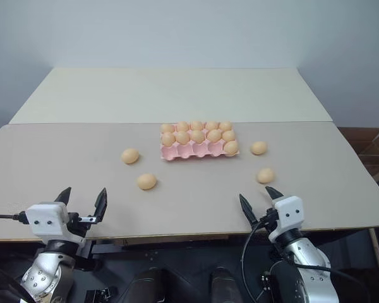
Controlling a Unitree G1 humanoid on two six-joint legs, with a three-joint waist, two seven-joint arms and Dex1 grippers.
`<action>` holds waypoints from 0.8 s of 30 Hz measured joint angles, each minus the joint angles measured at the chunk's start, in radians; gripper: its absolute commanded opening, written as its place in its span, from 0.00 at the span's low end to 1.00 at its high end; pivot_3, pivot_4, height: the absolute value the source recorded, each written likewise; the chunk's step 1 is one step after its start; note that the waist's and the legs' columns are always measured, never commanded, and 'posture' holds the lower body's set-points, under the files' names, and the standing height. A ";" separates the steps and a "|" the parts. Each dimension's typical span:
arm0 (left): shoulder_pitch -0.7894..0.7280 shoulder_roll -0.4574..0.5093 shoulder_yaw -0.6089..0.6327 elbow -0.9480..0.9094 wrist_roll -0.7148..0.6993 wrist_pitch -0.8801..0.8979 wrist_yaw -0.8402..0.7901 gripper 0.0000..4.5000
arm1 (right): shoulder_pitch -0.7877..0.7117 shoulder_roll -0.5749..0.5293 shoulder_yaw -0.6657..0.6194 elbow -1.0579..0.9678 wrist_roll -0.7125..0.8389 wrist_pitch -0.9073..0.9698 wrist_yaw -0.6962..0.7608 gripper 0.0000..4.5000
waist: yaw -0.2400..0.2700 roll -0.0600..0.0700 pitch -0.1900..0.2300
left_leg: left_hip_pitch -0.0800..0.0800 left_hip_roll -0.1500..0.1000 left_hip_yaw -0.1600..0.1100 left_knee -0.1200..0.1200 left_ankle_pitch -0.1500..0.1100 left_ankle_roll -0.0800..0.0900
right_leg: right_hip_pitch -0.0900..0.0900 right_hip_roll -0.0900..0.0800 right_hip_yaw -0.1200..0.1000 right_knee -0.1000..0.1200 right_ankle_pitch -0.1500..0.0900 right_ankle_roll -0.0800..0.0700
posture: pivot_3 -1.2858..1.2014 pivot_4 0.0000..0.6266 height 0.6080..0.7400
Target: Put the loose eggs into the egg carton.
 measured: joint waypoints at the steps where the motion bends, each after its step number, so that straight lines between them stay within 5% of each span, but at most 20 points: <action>1: -0.001 0.000 0.000 -0.002 -0.001 0.000 -0.001 0.99 | -0.007 -0.004 0.000 -0.001 0.000 0.005 0.001 1.00 | 0.000 0.000 0.000 | 0.000 0.000 0.000 0.000 0.000 0.000 | 0.000 0.000 0.000 0.000 0.000 0.000 | 0.52 0.24 1.00; 12: 0.026 0.046 0.066 -0.072 -0.123 0.040 -0.055 0.99 | -0.025 -0.016 -0.002 -0.108 0.018 0.052 0.004 1.00 | 0.007 0.000 0.000 | -0.001 0.000 -0.001 0.000 0.000 0.000 | 0.000 0.000 -0.001 0.000 0.000 0.000 | 0.52 0.24 1.00; 19: -0.143 0.253 0.086 -0.134 -0.337 0.216 -0.160 0.99 | 0.036 0.067 -0.024 -0.169 -0.014 0.103 -0.137 1.00 | 0.004 0.001 -0.001 | 0.001 0.000 0.000 0.000 0.000 0.000 | 0.000 0.000 0.000 0.002 0.000 -0.001 | 0.52 0.24 1.00; 24: -0.274 0.395 0.078 -0.102 -0.449 0.328 -0.261 0.99 | -0.008 0.117 -0.047 -0.265 -0.020 0.302 -0.299 1.00 | -0.001 0.001 -0.001 | 0.001 0.000 0.001 0.000 0.000 0.000 | -0.001 0.000 0.000 0.003 0.004 -0.006 | 0.52 0.24 1.00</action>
